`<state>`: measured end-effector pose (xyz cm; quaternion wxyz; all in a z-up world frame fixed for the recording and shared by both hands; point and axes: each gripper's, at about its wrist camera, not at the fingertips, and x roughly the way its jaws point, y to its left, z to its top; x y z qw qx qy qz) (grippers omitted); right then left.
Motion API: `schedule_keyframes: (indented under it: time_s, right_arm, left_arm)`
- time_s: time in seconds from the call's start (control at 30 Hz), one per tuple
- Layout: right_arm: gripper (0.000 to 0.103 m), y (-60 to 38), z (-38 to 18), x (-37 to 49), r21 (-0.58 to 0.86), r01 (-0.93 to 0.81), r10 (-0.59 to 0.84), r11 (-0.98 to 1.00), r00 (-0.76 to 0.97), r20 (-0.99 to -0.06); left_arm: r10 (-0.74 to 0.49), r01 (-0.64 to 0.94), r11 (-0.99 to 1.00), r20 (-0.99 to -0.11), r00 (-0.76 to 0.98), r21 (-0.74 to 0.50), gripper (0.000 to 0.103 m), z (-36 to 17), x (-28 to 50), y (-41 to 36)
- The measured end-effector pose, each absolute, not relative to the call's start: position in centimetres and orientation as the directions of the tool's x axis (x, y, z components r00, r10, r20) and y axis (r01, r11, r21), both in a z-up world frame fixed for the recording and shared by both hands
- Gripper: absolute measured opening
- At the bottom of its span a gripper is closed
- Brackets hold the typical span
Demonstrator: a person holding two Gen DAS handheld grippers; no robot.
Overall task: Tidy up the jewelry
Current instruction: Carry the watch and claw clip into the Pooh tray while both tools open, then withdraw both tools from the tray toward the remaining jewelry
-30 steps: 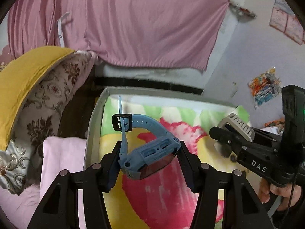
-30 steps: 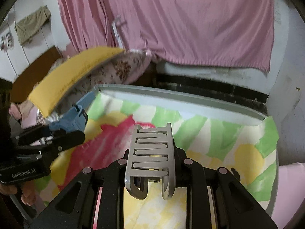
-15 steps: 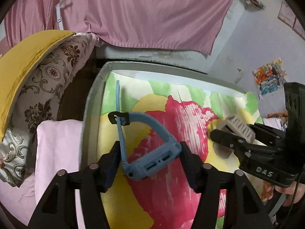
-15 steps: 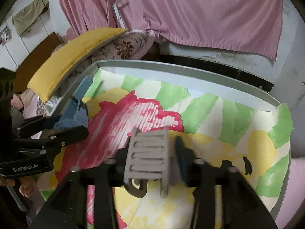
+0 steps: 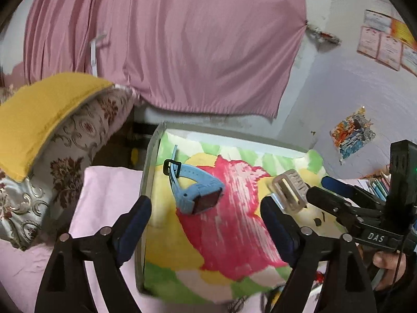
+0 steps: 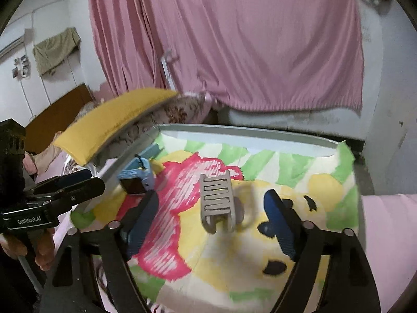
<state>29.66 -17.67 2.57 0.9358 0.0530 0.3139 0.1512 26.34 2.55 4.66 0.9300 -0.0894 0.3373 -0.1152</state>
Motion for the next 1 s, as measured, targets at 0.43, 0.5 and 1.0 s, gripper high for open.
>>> schedule_keyframes:
  time_s: [0.43, 0.5, 1.0]
  right_arm:
    - [0.099, -19.5, 3.7, 20.3, 0.114, -0.260, 0.284, 0.959, 0.867, -0.410]
    - [0.099, -19.4, 3.5, 19.1, 0.091, -0.268, 0.281, 0.959, 0.869, -0.406]
    - [0.099, -19.5, 1.1, 16.7, 0.000, -0.351, 0.284, 0.936, 0.758, -0.587]
  left_arm:
    - [-0.285, 0.218, 0.957, -0.486, 0.826, -0.191, 0.102, 5.1, 18.1, 1.4]
    - [-0.286, 0.228, 0.957, -0.481, 0.829, -0.178, 0.102, 5.1, 17.1, 1.2]
    - [-0.290, 0.305, 0.948, -0.634, 0.717, -0.089, 0.102, 2.5, 14.3, -0.1]
